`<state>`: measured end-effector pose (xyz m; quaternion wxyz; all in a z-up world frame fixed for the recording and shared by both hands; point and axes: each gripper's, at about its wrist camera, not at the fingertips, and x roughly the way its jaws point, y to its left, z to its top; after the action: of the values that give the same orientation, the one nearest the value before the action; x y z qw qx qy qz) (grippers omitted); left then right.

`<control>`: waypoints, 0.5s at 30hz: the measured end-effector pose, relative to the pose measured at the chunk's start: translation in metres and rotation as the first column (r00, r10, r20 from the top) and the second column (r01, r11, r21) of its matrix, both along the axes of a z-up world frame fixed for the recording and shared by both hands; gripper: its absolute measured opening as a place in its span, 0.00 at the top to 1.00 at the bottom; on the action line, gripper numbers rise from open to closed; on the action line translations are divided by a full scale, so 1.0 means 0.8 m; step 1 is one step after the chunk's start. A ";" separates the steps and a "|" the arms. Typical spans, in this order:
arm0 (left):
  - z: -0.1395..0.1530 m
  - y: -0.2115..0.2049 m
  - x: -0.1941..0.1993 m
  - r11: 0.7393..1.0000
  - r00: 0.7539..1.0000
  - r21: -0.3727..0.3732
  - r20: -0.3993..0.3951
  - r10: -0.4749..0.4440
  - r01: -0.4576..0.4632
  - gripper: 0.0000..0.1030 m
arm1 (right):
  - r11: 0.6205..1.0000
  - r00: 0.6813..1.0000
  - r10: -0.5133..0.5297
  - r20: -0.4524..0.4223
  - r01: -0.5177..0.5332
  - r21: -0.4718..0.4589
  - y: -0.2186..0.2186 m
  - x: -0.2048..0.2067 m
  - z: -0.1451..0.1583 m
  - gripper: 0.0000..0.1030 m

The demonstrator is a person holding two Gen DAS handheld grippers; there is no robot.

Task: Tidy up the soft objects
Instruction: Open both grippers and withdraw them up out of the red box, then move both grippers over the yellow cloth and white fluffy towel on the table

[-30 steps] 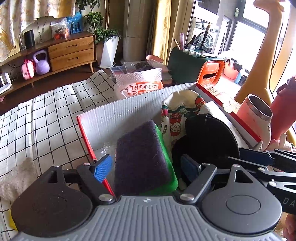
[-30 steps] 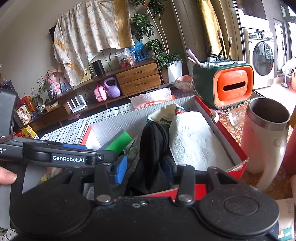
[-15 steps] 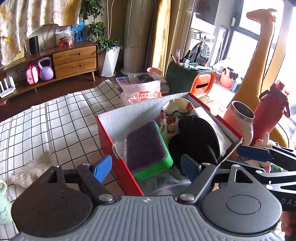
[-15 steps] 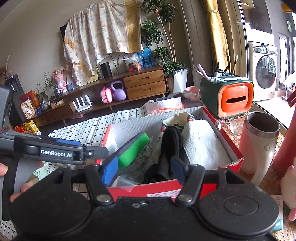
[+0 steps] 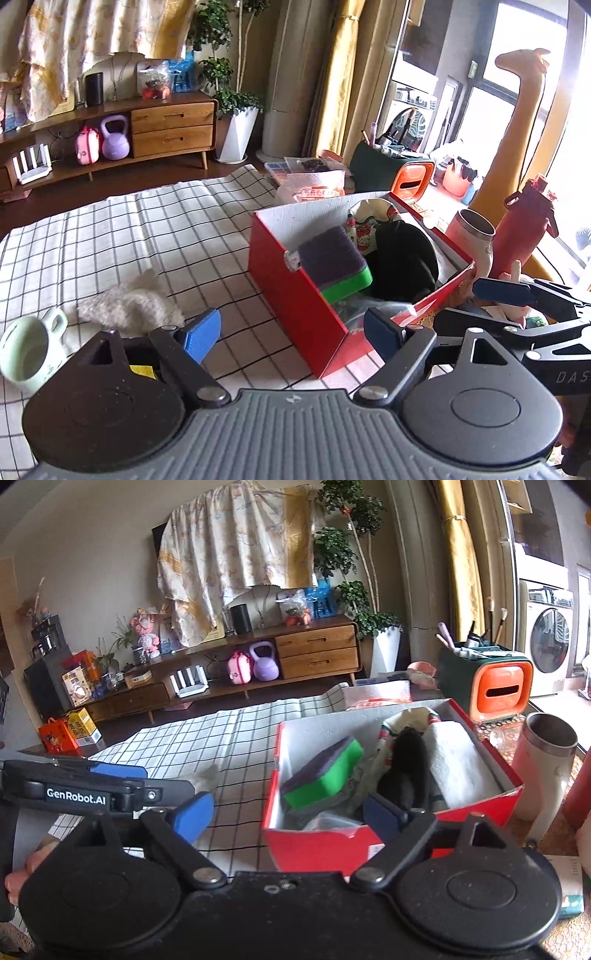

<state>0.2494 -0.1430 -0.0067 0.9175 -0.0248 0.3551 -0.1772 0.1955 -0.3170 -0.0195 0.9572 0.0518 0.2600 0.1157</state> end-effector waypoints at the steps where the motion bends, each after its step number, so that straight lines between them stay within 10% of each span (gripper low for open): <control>1: 0.000 0.008 -0.005 1.000 1.000 -0.005 0.000 0.003 -0.003 0.15 | 1.000 1.000 0.009 0.003 -0.009 -0.005 0.008 -0.003 -0.001 0.10; 15: -0.023 0.114 -0.066 0.990 0.989 -0.032 0.049 0.139 -0.137 0.00 | 0.984 0.989 0.147 0.016 -0.144 -0.102 0.105 -0.016 -0.009 0.01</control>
<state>0.1969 -0.0515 -0.0249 0.9360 -0.0580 0.3262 -0.1190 0.1831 -0.2329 -0.0264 0.9506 -0.0169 0.2573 0.1727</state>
